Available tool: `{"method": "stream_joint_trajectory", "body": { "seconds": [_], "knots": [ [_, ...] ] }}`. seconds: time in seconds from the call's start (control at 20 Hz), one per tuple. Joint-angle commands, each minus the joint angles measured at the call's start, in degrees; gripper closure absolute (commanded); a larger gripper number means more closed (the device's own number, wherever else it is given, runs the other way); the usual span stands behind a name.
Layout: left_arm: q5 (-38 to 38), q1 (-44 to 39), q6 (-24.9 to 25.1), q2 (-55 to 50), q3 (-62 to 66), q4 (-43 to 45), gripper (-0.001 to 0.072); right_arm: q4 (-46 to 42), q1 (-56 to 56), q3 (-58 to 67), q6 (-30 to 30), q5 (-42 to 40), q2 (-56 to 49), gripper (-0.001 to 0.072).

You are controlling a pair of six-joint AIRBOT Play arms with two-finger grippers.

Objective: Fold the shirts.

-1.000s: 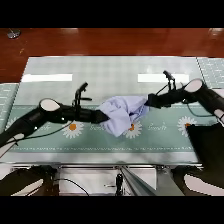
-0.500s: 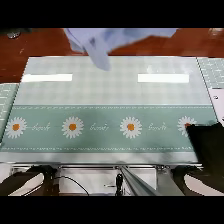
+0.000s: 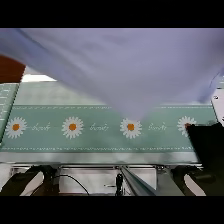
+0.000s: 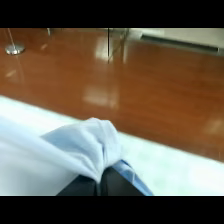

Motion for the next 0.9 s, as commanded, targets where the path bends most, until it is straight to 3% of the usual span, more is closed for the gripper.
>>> {"method": "stream_joint_trajectory", "body": {
  "seconds": [0.0, 0.2, 0.4, 0.55, 0.65, 0.85],
  "knots": [
    [-8.0, 0.3, -1.2, 8.1, -5.0, 9.2, 0.0689, -0.8, 0.0, -12.0, 3.2, 6.4, 8.9, 0.0694],
    [-8.0, 0.3, -2.7, 15.0, -19.6, 10.1, 0.0688, -1.2, 0.0, -28.8, 6.5, 5.8, 15.4, 0.0693],
    [-6.5, 0.3, -2.9, 15.2, -38.0, 3.6, 0.0688, -1.9, 0.0, -41.8, 6.6, -3.8, 13.2, 0.0694],
    [3.1, 0.2, 1.4, 13.9, -55.3, -4.3, 0.0688, -2.0, 0.0, -46.1, 6.4, -11.1, 4.7, 0.0693],
    [11.8, -1.2, 2.6, 11.3, -64.6, -4.5, 0.0688, -2.0, 0.0, -46.1, 6.0, -17.6, -3.9, 0.0693],
    [20.9, -8.7, 4.9, 2.0, -71.9, -4.5, 0.0688, 1.0, 0.0, -45.4, 6.8, -27.2, -20.6, 0.0693]
  ]
}}
